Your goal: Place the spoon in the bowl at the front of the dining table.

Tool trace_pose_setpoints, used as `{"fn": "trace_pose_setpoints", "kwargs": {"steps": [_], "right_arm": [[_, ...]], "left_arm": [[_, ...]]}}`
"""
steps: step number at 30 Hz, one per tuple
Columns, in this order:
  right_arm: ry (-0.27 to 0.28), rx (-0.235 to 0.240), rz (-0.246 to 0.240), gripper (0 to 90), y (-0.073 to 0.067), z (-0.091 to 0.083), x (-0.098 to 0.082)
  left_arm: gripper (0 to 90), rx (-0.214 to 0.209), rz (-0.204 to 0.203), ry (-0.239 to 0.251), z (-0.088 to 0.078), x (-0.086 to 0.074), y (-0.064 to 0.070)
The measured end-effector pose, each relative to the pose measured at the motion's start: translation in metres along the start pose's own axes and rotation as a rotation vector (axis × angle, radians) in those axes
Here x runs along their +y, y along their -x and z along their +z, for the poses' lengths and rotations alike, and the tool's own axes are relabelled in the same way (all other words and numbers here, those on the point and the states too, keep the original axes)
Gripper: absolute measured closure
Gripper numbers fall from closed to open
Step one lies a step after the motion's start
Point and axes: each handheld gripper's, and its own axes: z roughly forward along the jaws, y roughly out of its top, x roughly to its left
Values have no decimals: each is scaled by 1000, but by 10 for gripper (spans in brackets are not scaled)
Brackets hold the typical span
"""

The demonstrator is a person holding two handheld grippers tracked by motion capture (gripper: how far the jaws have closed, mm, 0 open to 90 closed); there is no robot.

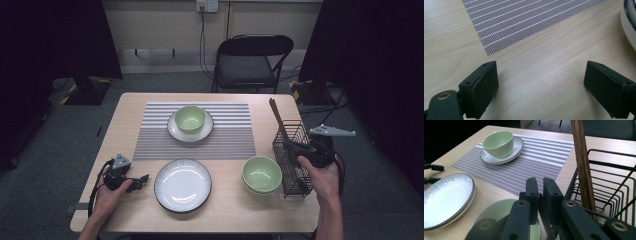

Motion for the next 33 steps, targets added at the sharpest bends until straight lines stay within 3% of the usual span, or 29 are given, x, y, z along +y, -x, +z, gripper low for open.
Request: {"fn": "trace_pose_setpoints", "kwargs": {"steps": [5, 20, 25, 33], "right_arm": [[-1, 2, 9, 814, 1, -2, -3], [-67, 0, -23, 754, -3, 1, -14], [-99, -15, -23, 764, -3, 3, -20], [-97, -29, -41, 833, -4, 1, -21]], "left_arm": [[118, 0, 0, 0, 0, 0, 0], [117, -3, 0, 0, 0, 0, 0], [117, -3, -1, 0, 0, 0, 0], [116, -4, 0, 0, 0, 0, 0]]}}
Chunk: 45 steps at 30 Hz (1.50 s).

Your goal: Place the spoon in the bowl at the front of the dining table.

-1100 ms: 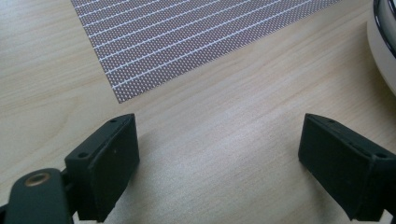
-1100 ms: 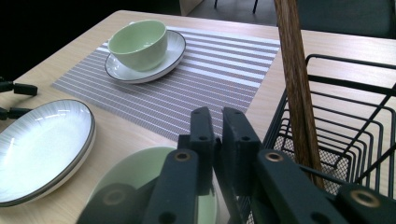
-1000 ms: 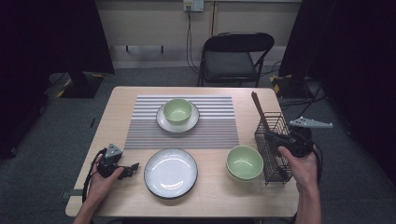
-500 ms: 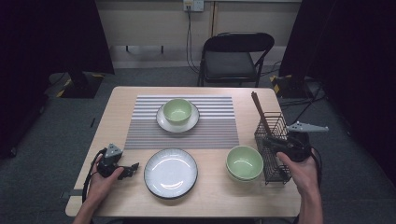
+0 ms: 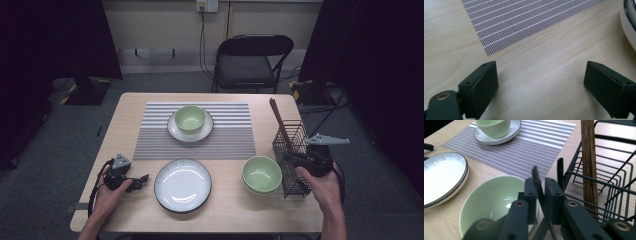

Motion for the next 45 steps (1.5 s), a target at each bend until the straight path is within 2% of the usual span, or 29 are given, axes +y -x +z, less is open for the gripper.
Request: {"fn": "trace_pose_setpoints", "kwargs": {"steps": [15, 18, 20, 25, 37, 40, 45], "right_arm": [[59, -19, -11, 881, 5, -9, 3], [71, -29, -12, 887, 6, -11, 4], [80, -54, -26, 895, 7, -13, 6], [88, -57, -27, 897, 6, -13, 6], [146, -53, -14, 900, 6, -23, 19], [167, -42, -25, 900, 2, -26, 26], [194, -20, -16, 900, 2, -27, 34]], "left_arm": [[116, -1, 0, 0, 0, 0, 0], [116, -1, 0, 0, 0, 0, 0], [116, 0, 0, 0, 0, 0, 0], [116, 0, 0, 0, 0, 0, 0], [116, 0, 0, -1, 0, 0, 0], [113, 1, -1, 0, 0, 0, 0], [114, 1, 1, -1, 0, 0, 0]]}}
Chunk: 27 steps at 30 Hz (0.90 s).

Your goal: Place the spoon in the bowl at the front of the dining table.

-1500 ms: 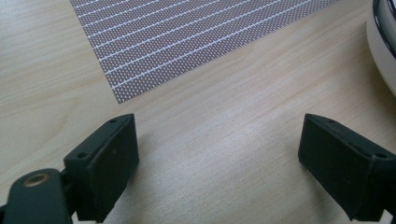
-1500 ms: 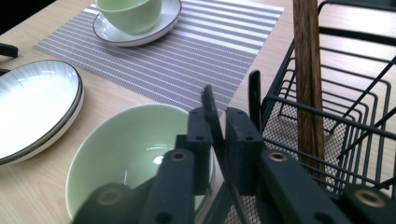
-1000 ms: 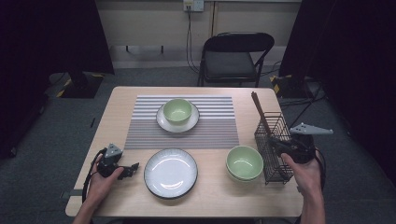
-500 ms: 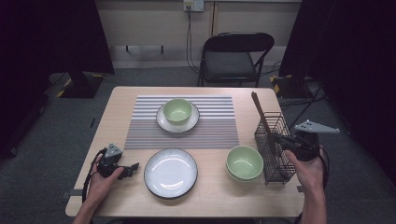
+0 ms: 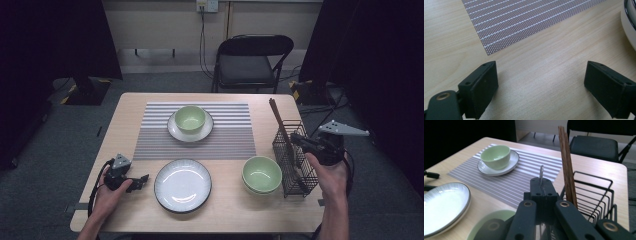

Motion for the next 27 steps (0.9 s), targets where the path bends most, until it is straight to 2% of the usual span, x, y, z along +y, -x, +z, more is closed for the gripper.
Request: {"fn": "trace_pose_setpoints", "kwargs": {"steps": [6, 20, 22, 26, 27], "right_arm": [[21, 40, 6, 900, -3, 3, 12], [39, 40, -10, 900, -7, 4, 35], [47, 50, -13, 900, -9, 5, 39], [50, 51, -29, 900, -14, 8, 44], [54, 56, -30, 900, -15, 9, 46]], "left_arm": [[114, 0, 0, 0, 0, 0, 0], [118, 0, -6, 0, -1, 1, 1], [169, 7, -14, -7, -1, 2, 1], [180, 8, -11, -7, 0, 4, 2], [201, 4, -23, 6, 0, 4, 3]]}}
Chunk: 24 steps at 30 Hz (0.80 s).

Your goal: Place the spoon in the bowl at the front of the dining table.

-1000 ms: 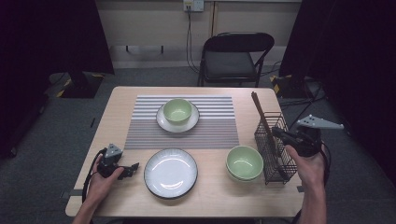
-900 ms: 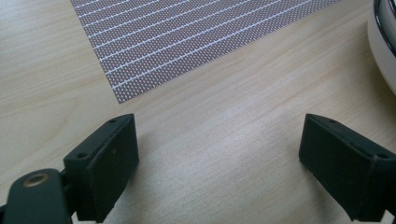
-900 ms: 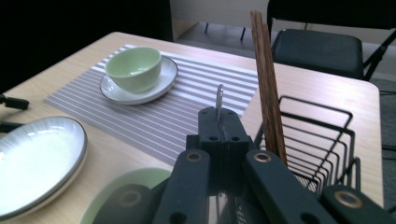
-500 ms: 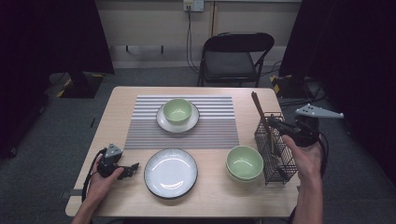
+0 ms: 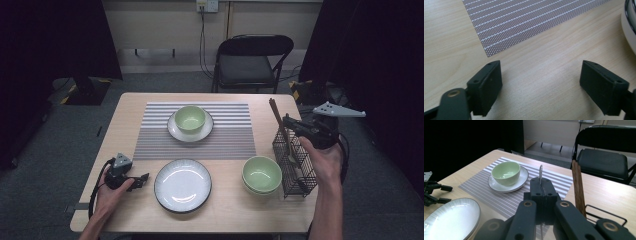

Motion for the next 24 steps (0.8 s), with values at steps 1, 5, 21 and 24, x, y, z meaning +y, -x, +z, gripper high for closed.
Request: {"fn": "trace_pose_setpoints", "kwargs": {"steps": [1, 5, 21, 24], "right_arm": [[3, 2, -3, 900, 0, 1, 2], [22, 16, -28, 900, -6, 3, 12], [21, 107, -23, 900, -30, 36, 19], [21, 122, -19, 900, -35, 42, 18]], "left_arm": [[208, -7, 2, -1, -1, 1, 0], [224, 0, 13, 42, -9, 5, 3], [191, -107, 13, 104, -19, 21, 14], [192, -117, 14, 115, -20, 26, 17]]}}
